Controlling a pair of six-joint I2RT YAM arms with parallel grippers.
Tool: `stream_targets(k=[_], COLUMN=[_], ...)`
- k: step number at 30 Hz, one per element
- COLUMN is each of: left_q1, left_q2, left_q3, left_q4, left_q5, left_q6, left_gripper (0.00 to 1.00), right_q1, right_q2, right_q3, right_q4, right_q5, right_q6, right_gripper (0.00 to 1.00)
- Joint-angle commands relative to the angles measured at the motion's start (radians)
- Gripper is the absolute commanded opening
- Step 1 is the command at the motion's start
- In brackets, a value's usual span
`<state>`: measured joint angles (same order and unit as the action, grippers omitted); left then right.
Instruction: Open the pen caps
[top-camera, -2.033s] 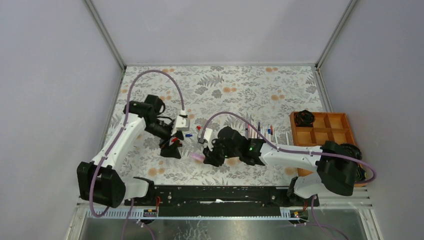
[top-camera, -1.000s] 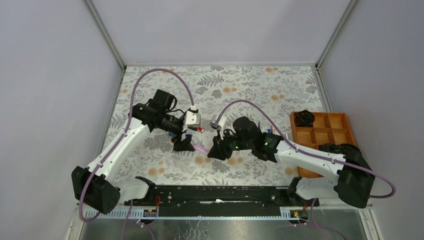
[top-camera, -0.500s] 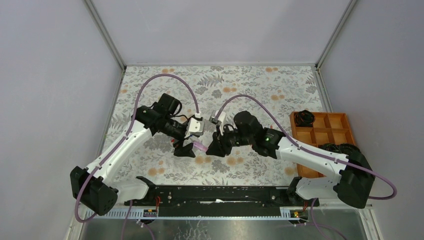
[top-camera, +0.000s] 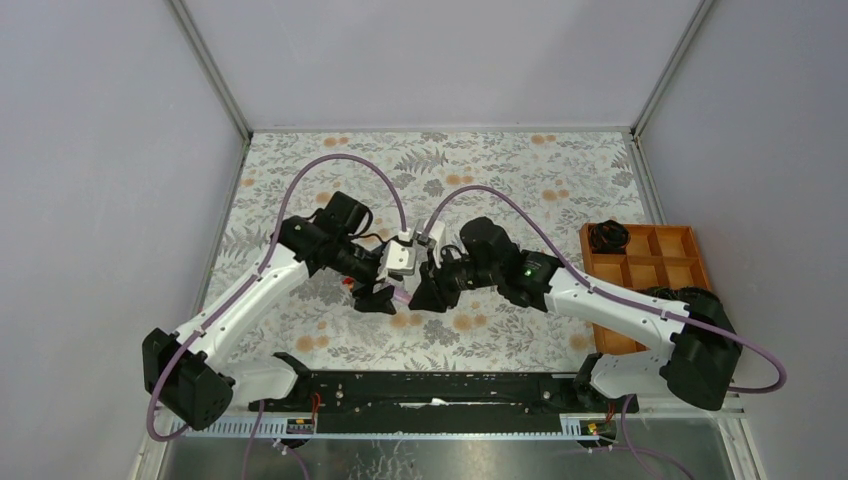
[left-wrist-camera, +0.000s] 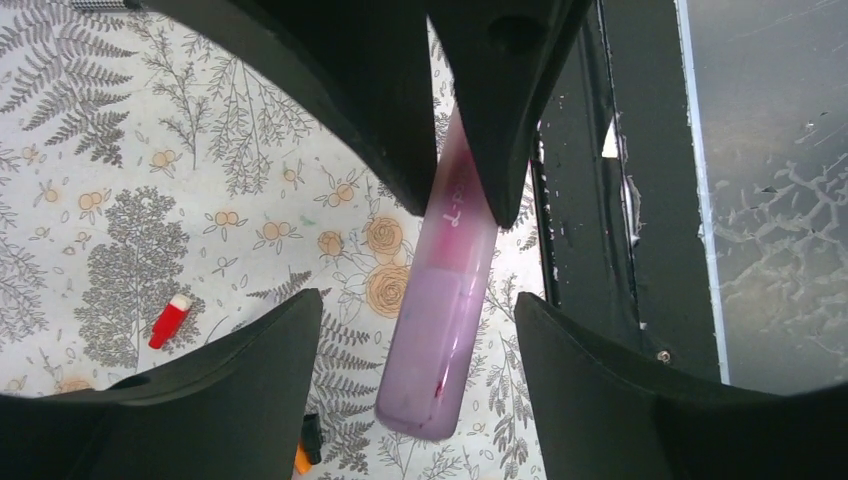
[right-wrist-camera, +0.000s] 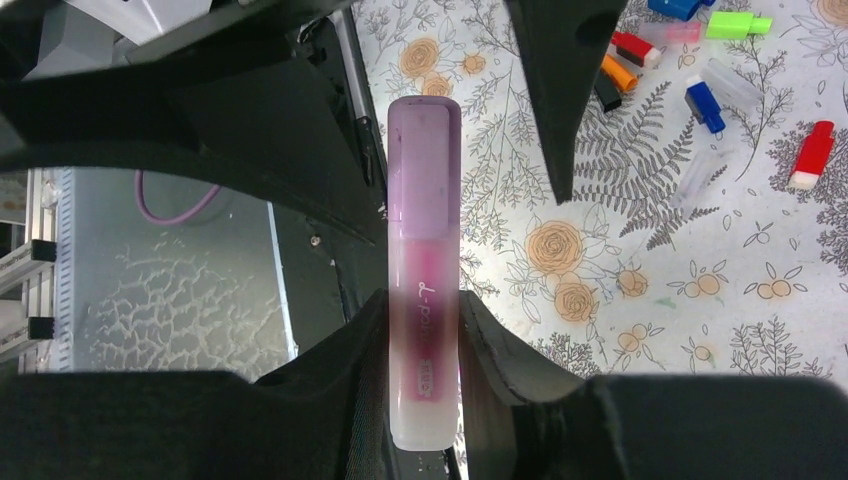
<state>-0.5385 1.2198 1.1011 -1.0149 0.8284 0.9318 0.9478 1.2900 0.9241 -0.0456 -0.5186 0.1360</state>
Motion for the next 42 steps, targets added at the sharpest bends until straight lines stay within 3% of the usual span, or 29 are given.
stream_targets(k=[1, 7, 10, 12, 14, 17, 23, 30, 37, 38, 39, 42], left_q1=[-0.027, -0.047, -0.052, -0.055, -0.059, -0.066, -0.085, -0.093, -0.093, -0.093, -0.093, -0.095], left_q2=[0.014, 0.033, 0.029, 0.024, 0.017, 0.005, 0.001, -0.014, -0.026, -0.028, -0.029, -0.034], left_q3=[-0.014, -0.013, -0.001, 0.007, 0.011, 0.019, 0.039, 0.062, 0.067, 0.067, 0.067, 0.073], left_q4=[0.033, 0.033, 0.033, 0.032, 0.032, 0.022, -0.018, -0.044, -0.052, -0.053, -0.053, -0.053], left_q5=[-0.023, -0.066, -0.076, -0.079, -0.086, -0.095, -0.101, -0.093, -0.103, -0.105, -0.109, -0.126], left_q6=[-0.008, -0.009, -0.011, -0.014, -0.014, -0.006, 0.028, 0.06, 0.075, 0.075, 0.075, 0.074], left_gripper=[0.75, 0.48, 0.34, 0.3, 0.26, 0.15, 0.11, 0.07, 0.06, 0.12, 0.25, 0.5], right_q1=[-0.006, -0.006, -0.007, -0.011, -0.035, -0.128, -0.169, -0.168, -0.189, -0.192, -0.194, -0.196], right_q2=[0.009, 0.015, 0.022, 0.031, 0.041, 0.069, 0.212, 0.265, 0.243, 0.239, 0.235, 0.223], right_q3=[0.066, 0.083, 0.089, 0.094, 0.09, 0.061, 0.1, 0.068, -0.09, -0.101, -0.104, -0.075], right_q4=[0.0, -0.009, -0.026, -0.04, -0.031, 0.05, 0.157, 0.32, 0.789, 0.82, 0.822, 0.696], right_q5=[-0.032, -0.046, -0.051, -0.07, -0.107, -0.277, -0.595, -0.703, -0.733, -0.733, -0.733, -0.722], right_q6=[0.005, 0.009, 0.02, 0.038, 0.091, 0.248, 0.419, 0.569, 0.94, 0.978, 0.985, 0.911], right_gripper=[0.0, 0.0, 0.05, 0.16, 0.33, 0.51, 0.59, 0.53, 0.14, 0.08, 0.02, 0.0])
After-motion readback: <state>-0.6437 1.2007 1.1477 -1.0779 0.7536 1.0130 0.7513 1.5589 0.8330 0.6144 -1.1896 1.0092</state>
